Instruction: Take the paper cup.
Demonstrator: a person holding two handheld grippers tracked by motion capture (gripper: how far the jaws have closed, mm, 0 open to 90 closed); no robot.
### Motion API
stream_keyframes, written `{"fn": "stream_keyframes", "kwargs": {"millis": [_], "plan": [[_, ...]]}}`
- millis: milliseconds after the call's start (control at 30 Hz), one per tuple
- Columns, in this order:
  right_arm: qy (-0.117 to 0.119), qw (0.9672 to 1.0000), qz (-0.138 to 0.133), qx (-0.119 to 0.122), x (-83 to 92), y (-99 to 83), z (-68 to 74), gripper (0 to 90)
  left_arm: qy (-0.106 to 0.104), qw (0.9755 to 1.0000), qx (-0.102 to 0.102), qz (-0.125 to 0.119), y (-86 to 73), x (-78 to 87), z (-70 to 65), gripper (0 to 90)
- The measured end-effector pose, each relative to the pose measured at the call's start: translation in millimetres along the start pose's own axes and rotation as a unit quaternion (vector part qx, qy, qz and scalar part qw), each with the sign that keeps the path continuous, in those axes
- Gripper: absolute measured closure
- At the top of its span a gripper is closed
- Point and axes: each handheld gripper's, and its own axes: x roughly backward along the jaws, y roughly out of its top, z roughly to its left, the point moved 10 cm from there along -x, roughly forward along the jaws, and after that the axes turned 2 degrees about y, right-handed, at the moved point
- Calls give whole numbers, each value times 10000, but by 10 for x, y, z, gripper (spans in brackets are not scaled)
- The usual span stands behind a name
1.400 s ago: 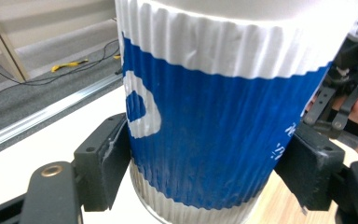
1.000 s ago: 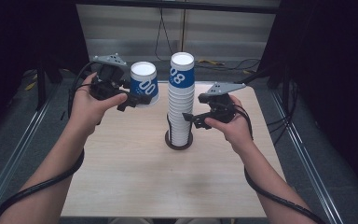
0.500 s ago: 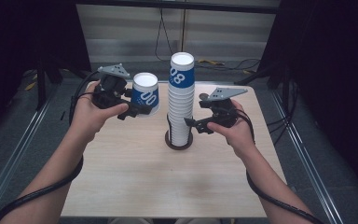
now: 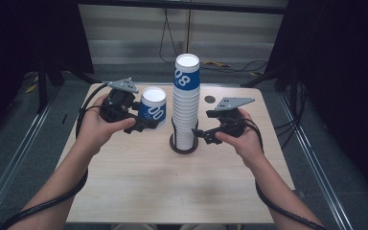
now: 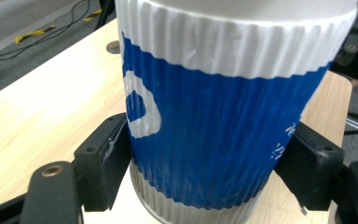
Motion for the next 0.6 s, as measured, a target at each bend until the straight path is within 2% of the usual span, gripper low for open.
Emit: {"fn": "stream_keyframes", "kwargs": {"millis": [300, 367, 600], "plan": [[26, 10000, 33, 16, 20, -78, 18, 130, -49, 9998, -75, 152, -76, -55, -51, 245], [52, 10000, 32, 17, 21, -111, 25, 130, -41, 9996, -126, 249, -113, -79, -62, 245], [69, 9999, 89, 40, 25, -171, 55, 131, -117, 9993, -167, 319, -173, -138, -110, 245]]}}
